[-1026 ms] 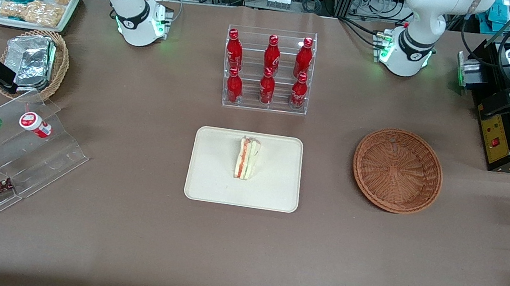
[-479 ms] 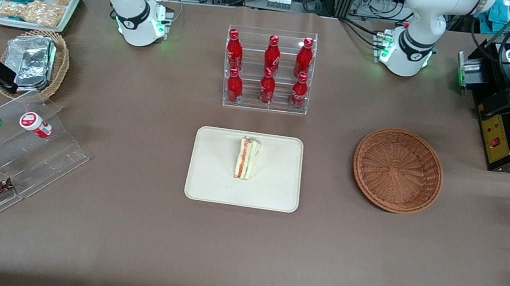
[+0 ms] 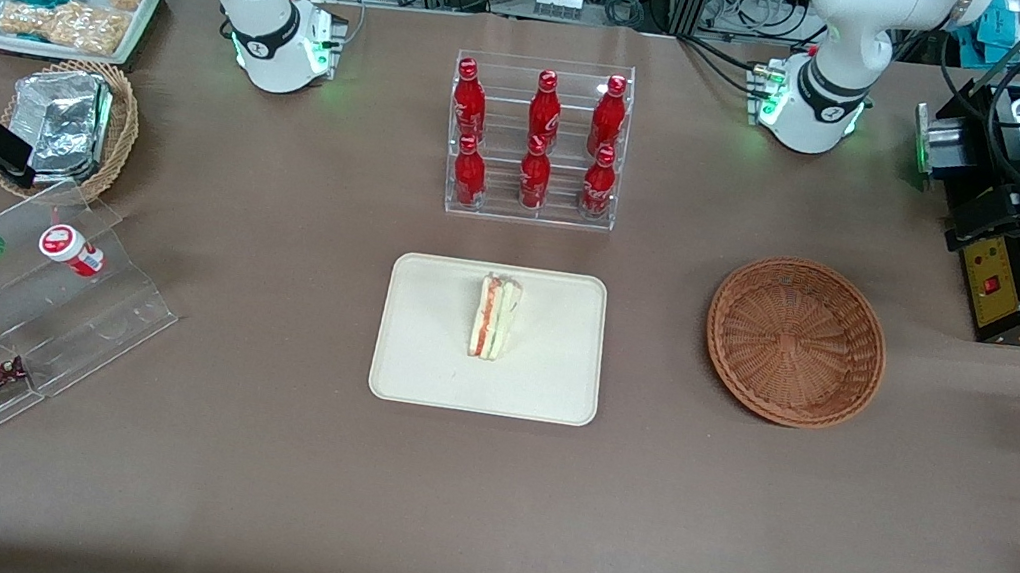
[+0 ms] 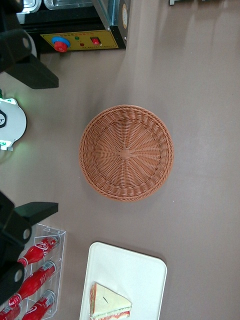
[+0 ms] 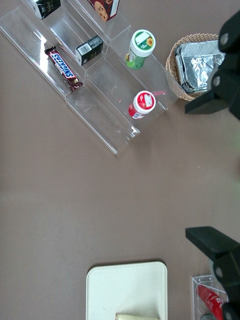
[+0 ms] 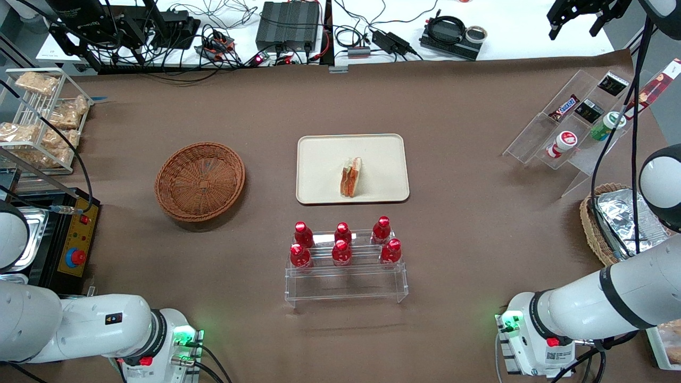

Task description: Place sandwich from basket to tray

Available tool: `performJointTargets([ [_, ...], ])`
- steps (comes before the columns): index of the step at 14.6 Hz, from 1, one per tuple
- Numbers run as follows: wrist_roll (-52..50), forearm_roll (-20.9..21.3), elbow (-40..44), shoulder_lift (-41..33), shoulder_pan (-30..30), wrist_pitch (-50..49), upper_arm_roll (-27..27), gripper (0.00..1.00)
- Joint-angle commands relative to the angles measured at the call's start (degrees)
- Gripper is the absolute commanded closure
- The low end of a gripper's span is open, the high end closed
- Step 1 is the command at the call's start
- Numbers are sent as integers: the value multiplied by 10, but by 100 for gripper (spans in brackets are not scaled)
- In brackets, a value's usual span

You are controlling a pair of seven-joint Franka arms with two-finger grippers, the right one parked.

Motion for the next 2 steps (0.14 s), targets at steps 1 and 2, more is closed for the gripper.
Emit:
performJointTargets([
  [1,-7,-8,-6,-4,-2,7,4,0],
  [2,-7,-8,-6,-4,-3,7,4,0],
])
